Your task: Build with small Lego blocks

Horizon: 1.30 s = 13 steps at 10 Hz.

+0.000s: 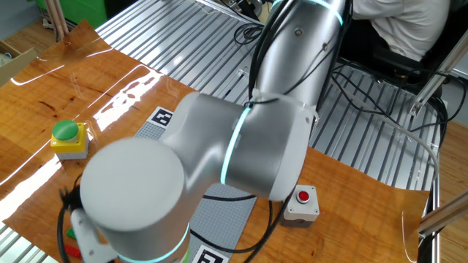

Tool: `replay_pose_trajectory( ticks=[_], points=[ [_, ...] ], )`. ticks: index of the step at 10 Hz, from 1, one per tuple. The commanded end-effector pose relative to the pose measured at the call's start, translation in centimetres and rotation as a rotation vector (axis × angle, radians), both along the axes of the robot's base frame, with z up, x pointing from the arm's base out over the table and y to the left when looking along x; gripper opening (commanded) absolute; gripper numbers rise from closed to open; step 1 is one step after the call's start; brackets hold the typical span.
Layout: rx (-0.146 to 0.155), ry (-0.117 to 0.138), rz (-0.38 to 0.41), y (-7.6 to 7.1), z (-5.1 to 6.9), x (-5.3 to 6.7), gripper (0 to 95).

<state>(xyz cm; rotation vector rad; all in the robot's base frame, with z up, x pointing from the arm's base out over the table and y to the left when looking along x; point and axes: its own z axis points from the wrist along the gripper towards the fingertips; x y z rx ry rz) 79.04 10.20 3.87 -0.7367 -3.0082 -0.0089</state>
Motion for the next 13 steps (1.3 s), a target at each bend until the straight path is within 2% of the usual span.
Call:
replay_pose_trajectory(
  ticks=[1, 3, 4, 7, 9, 13],
  points=[
    [0.0, -0.001, 0.042, 0.0, -0.1, 0.0, 19.0],
    [0.009, -0.007, 0.108, 0.1, -0.3, 0.1, 19.0],
    [0.014, -0.008, 0.173, 0.1, -0.5, 0.1, 19.0],
    [0.021, -0.008, 0.281, 0.5, -1.5, 0.1, 19.0],
    [0.018, -0.011, 0.329, 0.7, -2.2, 0.1, 19.0],
    [0.003, -0.007, 0.382, 1.0, -2.4, 0.2, 19.0]
  ],
)
